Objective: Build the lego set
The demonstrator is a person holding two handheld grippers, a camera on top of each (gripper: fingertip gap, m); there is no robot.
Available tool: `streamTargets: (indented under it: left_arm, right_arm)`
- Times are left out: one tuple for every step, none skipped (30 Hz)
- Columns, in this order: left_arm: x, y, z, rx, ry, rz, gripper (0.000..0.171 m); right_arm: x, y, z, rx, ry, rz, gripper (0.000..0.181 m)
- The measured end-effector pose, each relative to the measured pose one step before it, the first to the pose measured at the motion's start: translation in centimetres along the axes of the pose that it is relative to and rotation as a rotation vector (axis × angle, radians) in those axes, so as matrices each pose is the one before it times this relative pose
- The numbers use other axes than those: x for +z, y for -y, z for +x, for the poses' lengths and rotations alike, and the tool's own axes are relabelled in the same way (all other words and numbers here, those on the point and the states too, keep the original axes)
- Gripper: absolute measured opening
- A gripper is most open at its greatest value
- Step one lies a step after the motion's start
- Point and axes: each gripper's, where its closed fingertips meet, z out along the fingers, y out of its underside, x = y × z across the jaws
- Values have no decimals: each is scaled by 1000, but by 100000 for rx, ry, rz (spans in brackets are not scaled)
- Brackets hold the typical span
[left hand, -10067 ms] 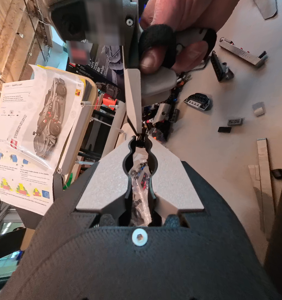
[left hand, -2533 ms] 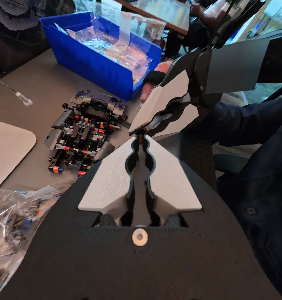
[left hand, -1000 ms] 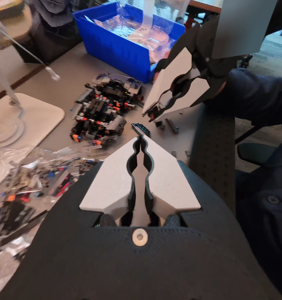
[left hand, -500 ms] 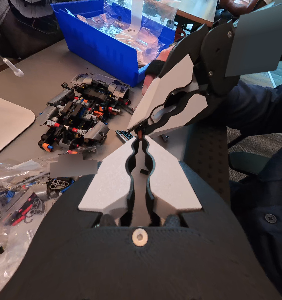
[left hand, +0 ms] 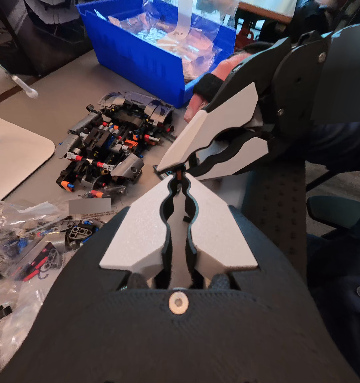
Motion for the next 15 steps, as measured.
streamTargets:
  left_arm:
    - [20,-12,-38,2463,1635,38,1]
    - [-29,6,-79,976,1814,-55,1]
    - [6,-62,-51,621,1575,-852,1]
    - [29,31,-23,2339,2106,302,1]
    - [-13,14,61,1505,1212,354,1]
    - [3,-43,42,-299,76,456,1]
    - [31,-78,23,-925,-358,940,1]
    - [-5,-108,4,-538,-3,832,1]
    - [-25,-115,5,-237,419,211,1]
    - [-30,3,93,50,142,408,1]
    - [-58,156,144,-733,-408,1229,1]
    - [-70,20,72,-698,-672,277,1]
    - [-77,16,33,-722,-579,467,1]
    - [-175,157,75,-1058,-925,1253,0]
    - [-219,85,94,-1577,-1559,128,1]
  right_arm:
    - [29,-68,-13,-89,-299,-827,11]
    - [65,-55,-19,637,143,-529,11]
    - [23,-69,-32,428,249,-492,10]
    - [-41,-27,2,-172,-145,44,10]
    - [-39,-13,-56,297,352,288,10]
    - [7,-48,-81,417,508,-320,10]
    - [41,-53,-97,27,287,-668,10]
    - [56,-27,-116,278,490,-243,10]
    - [-8,5,-75,-79,487,442,11]
    - [-134,53,-7,-36,251,692,10]
    - [-114,79,6,594,243,803,10]
    - [-34,64,-11,290,26,676,10]
    - [-78,119,49,-142,-305,567,10]
    - [-93,206,55,227,-157,1035,10]
    - [-75,172,36,-322,-461,551,10]
